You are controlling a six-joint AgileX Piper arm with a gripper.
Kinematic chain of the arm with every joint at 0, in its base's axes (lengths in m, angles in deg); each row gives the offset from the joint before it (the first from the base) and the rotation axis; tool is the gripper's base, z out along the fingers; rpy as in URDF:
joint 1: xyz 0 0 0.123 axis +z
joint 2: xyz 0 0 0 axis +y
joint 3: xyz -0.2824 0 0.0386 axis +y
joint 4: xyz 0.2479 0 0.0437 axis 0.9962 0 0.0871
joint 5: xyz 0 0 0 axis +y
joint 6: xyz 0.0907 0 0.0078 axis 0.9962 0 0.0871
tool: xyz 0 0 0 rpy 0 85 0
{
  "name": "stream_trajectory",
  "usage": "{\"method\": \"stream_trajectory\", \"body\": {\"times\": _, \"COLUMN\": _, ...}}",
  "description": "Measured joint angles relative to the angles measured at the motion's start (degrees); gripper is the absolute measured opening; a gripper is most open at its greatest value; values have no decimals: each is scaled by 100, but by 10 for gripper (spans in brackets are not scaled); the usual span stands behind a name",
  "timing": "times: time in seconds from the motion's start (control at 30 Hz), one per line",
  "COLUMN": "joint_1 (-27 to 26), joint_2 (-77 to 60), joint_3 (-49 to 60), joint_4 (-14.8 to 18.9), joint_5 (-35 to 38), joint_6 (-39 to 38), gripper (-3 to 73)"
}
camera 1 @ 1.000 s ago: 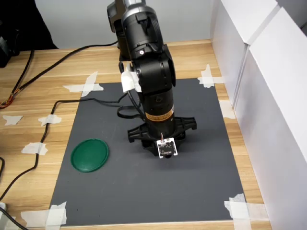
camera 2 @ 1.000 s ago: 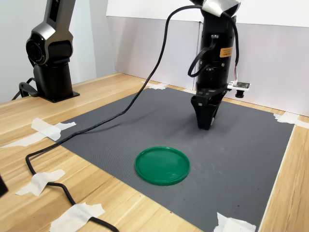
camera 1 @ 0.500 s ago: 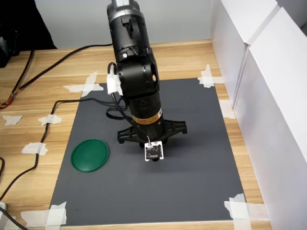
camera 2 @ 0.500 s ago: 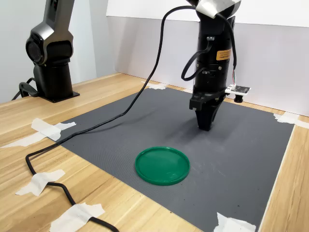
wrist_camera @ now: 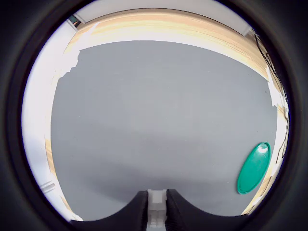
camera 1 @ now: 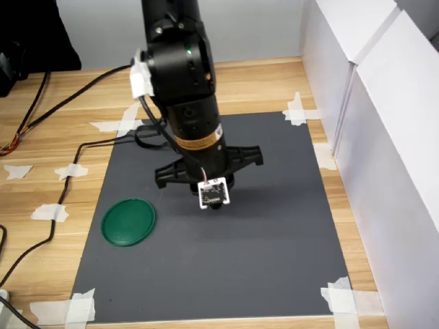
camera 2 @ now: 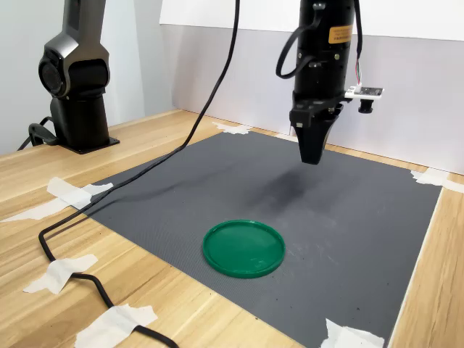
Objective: Grasp a white terminal and put it on the green lid.
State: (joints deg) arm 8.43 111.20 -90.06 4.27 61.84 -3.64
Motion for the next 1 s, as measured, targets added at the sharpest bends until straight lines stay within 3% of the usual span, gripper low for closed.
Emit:
{"method": "stream_trajectory", "body": {"times": 0.47, "joint_1": -1649, "joint_2": -72, "joint_3": 0, "joint_4": -29, "joint_5": 276, "joint_6": -901, "gripper": 97}}
{"method": "stream_trajectory", "body": {"times": 0.77, "joint_1": -1811, "joint_2": 272, "joint_3": 0, "joint_4": -124, "joint_5": 182, "joint_6": -1143, "gripper": 97}}
{"method": "stream_trajectory", "body": {"times": 1.0, "joint_1": -1811, "joint_2": 490, "joint_3": -12, "joint_4": -427, "joint_5": -11, "joint_6": -1277, "gripper": 97}}
